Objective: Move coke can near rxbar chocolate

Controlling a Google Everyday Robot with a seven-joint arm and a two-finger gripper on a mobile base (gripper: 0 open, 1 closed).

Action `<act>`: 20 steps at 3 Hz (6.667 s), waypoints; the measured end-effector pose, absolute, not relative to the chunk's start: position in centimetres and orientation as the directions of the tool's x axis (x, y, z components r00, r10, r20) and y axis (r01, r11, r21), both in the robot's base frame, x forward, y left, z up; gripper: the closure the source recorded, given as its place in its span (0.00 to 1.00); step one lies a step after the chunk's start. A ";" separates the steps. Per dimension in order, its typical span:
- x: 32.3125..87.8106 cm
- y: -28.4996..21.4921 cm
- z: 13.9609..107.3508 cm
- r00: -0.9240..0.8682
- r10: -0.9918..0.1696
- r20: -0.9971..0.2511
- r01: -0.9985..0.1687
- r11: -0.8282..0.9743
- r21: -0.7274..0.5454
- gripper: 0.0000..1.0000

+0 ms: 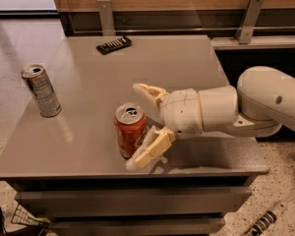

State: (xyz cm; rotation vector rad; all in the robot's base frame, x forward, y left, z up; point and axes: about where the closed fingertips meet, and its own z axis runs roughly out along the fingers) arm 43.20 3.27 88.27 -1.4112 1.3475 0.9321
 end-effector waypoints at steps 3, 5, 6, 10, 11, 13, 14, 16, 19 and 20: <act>43.8 4.3 87.7 0.111 -0.154 -0.982 -0.994 -0.018 -0.110 0.62; 43.7 4.7 87.8 0.115 -0.154 -0.981 -0.993 -0.026 -0.113 1.00; 43.6 4.7 87.8 0.116 -0.154 -0.981 -0.993 -0.026 -0.113 1.00; 62.2 -2.5 96.3 0.022 -0.203 -0.979 -0.987 0.154 -0.054 1.00; 68.3 -4.7 97.1 0.057 -0.205 -0.977 -0.957 0.268 -0.112 1.00; 79.3 -7.2 94.5 0.086 -0.205 -0.975 -0.875 0.452 -0.172 1.00; 80.2 -6.1 93.9 0.081 -0.214 -0.974 -0.874 0.454 -0.173 1.00; 84.1 -0.4 89.7 0.062 -0.205 -0.977 -0.870 0.469 -0.154 1.00; 84.2 0.5 89.4 0.060 -0.201 -0.978 -0.874 0.463 -0.149 0.59; 84.2 0.8 89.3 0.059 -0.200 -0.978 -0.876 0.460 -0.147 0.36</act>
Offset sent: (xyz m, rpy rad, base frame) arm 0.0042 0.0083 0.0013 0.0850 -0.0037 0.0585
